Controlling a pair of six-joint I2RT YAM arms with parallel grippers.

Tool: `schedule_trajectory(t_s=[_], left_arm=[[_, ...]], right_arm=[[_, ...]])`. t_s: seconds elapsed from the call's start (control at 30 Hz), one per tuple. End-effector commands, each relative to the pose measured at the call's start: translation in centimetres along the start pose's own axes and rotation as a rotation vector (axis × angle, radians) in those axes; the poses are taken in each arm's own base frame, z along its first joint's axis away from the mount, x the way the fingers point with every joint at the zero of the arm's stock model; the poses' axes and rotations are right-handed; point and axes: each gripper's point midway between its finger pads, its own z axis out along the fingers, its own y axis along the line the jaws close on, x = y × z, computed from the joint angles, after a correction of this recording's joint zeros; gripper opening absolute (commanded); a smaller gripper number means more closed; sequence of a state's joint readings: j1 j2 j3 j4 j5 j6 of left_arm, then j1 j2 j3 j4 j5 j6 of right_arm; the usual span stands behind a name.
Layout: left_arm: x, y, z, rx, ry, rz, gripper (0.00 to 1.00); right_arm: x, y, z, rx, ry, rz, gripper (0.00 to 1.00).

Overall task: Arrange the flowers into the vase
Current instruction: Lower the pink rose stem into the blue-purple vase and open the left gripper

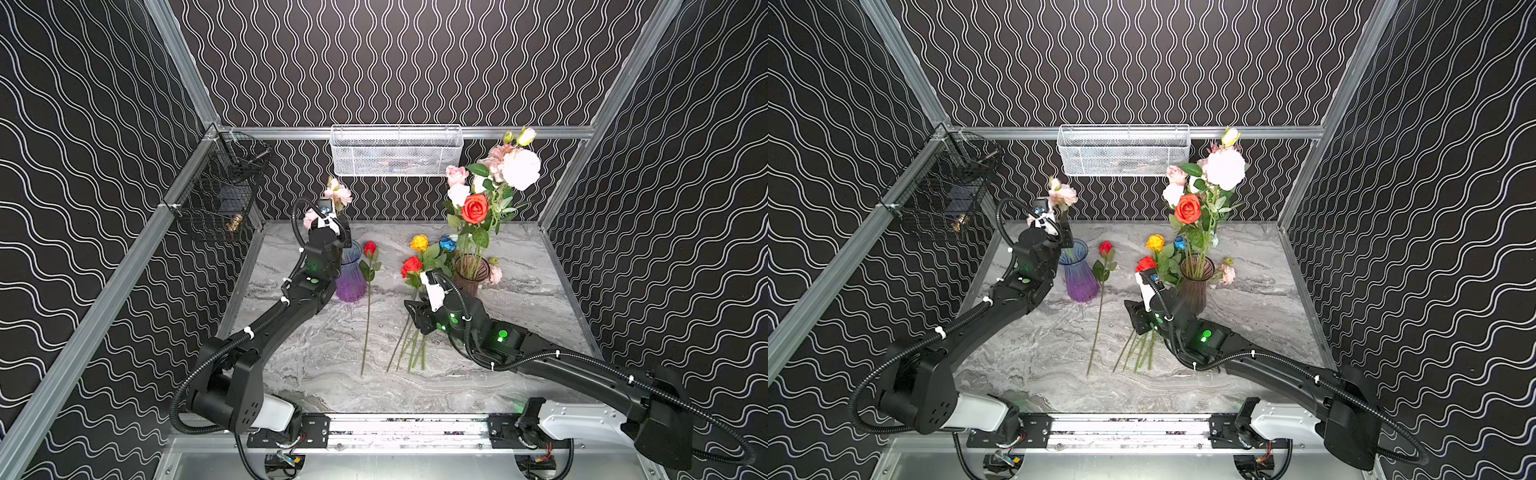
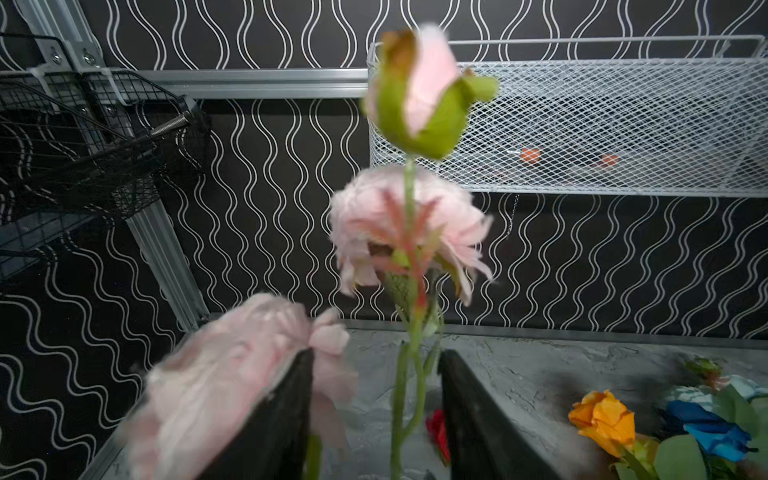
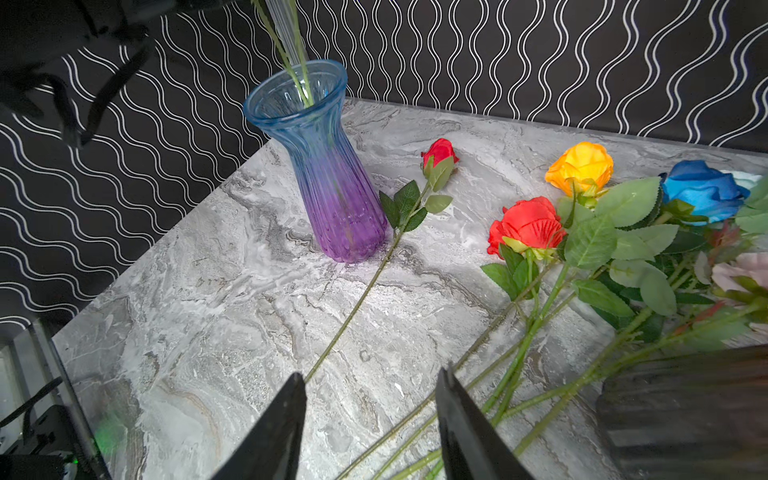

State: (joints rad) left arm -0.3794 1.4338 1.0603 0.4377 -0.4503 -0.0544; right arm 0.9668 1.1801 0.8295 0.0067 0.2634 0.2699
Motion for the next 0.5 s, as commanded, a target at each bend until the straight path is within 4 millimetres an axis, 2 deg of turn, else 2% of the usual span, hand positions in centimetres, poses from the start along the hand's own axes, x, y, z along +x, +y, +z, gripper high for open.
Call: schedule_trajectory(t_s=[0.0,0.13,0.23,0.37,0.47], left_arm=[[1.1,0.0,-0.4,0.009,0.107,-0.016,0.64],[0.9,-0.5,-2.1,0.061,0.147,-0.046,0.68],[-0.5,-1.4,-4.2,0.098,0.155,-0.035,0.69],[-2.9,-3.0,-8.0,0.143,0.167,-0.006,0.71],[-3.3,-3.9,-10.8,0.160,0.193,0.033,0.71]], right_arm=[[-1.1,0.3,-0.4,-0.013,-0.040,0.010,0.52],[-1.3,0.3,-0.6,-0.018,-0.048,0.013,0.52],[-1.5,0.3,-0.7,-0.018,-0.053,0.014,0.52],[-2.0,0.3,-1.1,-0.019,-0.070,0.016,0.52],[-2.2,0.2,-1.3,-0.015,-0.077,0.017,0.53]])
